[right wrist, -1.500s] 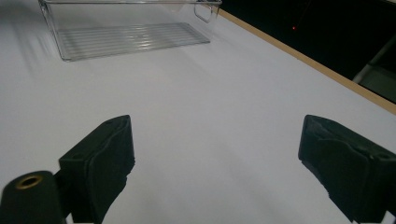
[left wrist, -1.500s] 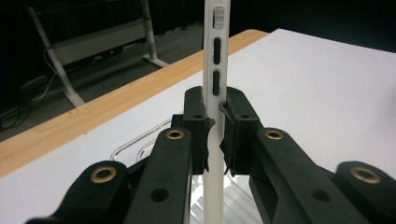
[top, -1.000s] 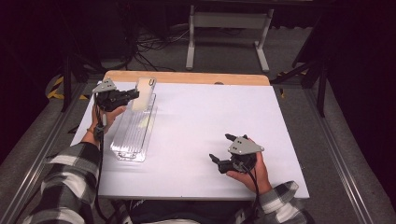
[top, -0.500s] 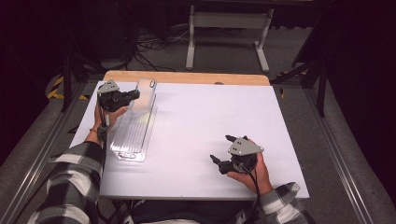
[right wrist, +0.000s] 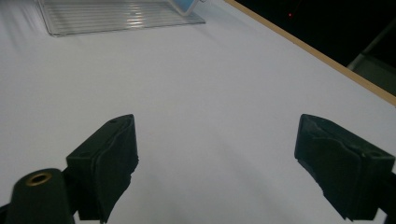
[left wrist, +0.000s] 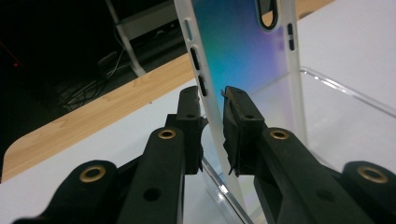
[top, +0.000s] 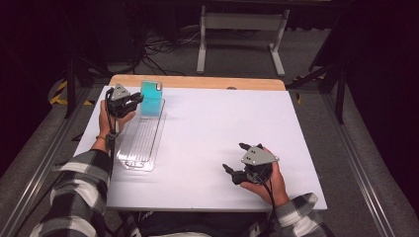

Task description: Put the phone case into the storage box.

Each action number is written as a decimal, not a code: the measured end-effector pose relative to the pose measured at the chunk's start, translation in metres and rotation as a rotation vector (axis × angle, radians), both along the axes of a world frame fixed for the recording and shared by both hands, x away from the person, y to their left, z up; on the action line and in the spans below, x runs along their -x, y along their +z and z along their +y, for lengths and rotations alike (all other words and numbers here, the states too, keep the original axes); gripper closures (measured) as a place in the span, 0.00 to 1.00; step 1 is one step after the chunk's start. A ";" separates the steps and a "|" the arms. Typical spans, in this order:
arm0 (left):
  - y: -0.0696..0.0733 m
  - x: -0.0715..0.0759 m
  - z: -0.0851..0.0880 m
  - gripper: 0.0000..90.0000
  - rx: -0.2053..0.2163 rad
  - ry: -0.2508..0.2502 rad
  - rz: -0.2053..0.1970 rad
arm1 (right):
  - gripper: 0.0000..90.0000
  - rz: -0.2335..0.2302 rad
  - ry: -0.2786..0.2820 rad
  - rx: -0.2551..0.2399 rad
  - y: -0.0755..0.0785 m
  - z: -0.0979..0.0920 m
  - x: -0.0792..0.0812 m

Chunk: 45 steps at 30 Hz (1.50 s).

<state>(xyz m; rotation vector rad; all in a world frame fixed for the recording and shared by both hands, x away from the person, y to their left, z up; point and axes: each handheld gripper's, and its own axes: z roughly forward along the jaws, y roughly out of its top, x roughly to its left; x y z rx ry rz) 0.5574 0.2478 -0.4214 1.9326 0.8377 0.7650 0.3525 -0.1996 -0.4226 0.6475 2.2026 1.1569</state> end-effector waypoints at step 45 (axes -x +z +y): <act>0.002 0.003 0.010 0.89 0.035 0.023 0.009 | 0.15 -0.011 -0.004 -0.027 0.003 -0.003 0.001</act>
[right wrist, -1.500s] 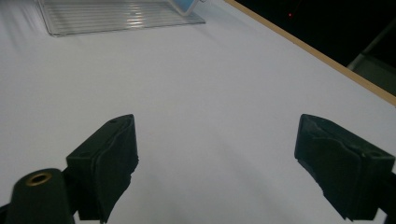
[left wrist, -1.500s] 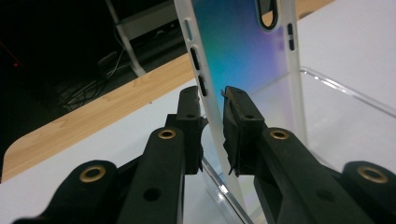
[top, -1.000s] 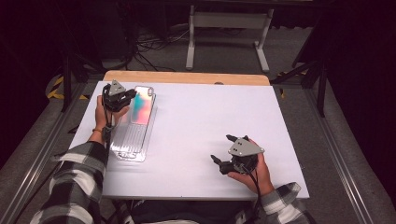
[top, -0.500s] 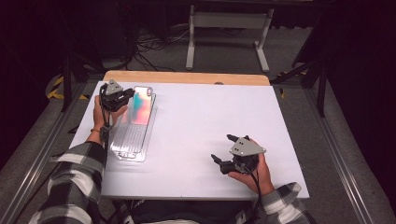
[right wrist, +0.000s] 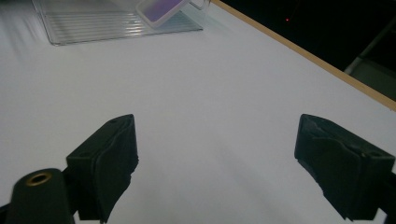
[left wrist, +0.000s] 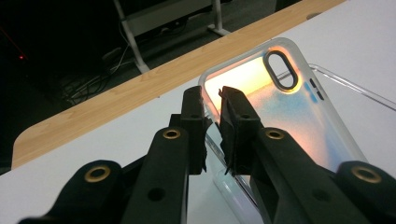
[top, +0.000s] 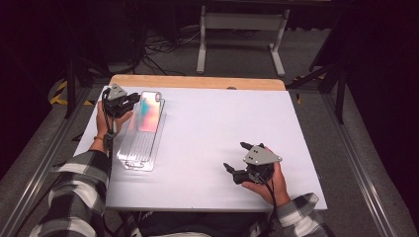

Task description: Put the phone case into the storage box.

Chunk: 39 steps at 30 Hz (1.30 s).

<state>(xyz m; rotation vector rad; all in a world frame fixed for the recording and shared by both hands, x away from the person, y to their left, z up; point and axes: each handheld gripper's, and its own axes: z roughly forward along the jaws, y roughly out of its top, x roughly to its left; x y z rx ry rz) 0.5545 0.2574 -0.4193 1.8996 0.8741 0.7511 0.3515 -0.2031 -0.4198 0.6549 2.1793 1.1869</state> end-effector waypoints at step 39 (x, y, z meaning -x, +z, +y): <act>0.017 0.040 0.010 0.85 0.094 -0.049 -0.081 | 0.15 -0.037 -0.008 0.005 0.001 -0.003 0.003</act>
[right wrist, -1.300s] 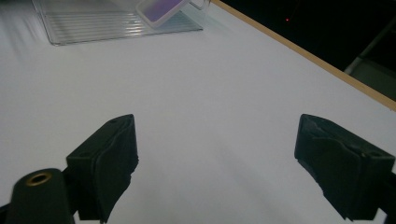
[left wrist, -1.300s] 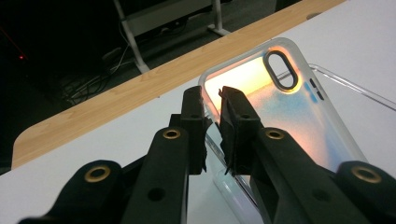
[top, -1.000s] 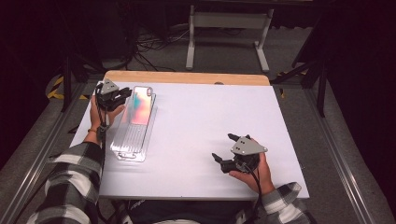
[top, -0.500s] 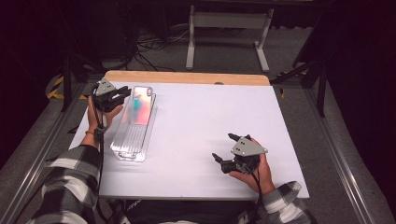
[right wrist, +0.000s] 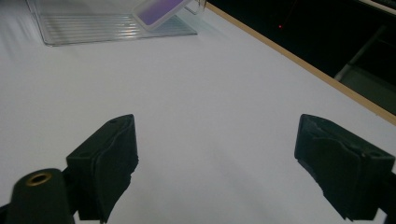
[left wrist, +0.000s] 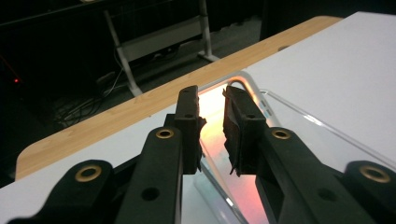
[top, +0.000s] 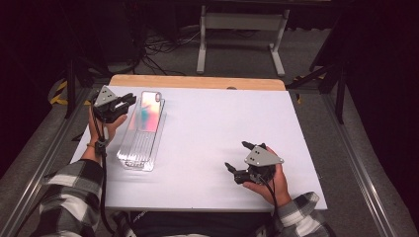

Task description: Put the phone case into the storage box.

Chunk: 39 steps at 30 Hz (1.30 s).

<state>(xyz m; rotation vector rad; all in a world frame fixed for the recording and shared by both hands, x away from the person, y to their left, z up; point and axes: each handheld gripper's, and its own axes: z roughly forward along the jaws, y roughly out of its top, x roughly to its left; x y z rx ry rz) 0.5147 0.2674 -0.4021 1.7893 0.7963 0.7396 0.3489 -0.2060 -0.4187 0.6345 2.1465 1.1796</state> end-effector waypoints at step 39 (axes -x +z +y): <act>0.006 0.063 -0.006 0.68 0.070 -0.083 -0.080 | 0.15 0.000 0.020 -0.001 0.000 0.005 0.003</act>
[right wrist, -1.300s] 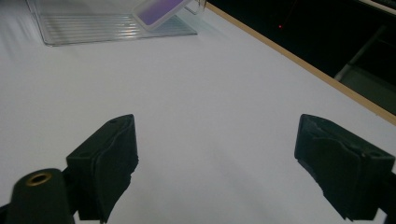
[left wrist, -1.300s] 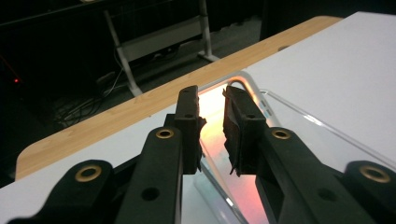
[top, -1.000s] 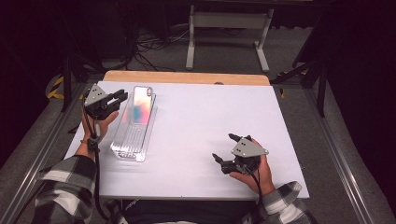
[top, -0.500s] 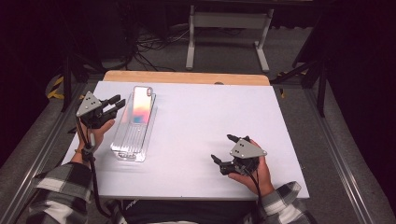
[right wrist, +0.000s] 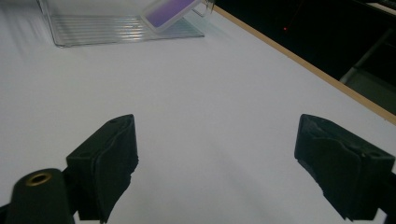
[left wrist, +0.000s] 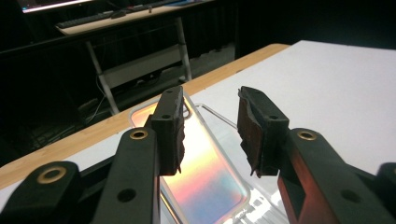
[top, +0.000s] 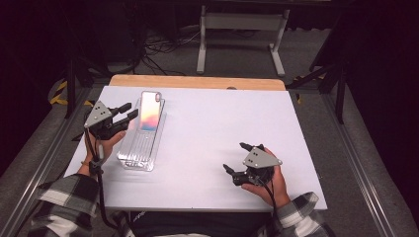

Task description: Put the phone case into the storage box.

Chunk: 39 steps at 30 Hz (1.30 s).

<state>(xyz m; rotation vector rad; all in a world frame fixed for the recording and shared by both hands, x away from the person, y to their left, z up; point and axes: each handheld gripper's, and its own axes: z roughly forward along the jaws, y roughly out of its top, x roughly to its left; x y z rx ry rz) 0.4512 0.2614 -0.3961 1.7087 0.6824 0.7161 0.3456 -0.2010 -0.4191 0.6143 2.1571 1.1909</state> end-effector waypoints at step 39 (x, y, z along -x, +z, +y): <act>0.009 0.028 -0.028 0.38 -0.056 -0.094 -0.028 | 0.13 -0.017 -0.029 -0.016 0.001 -0.003 0.000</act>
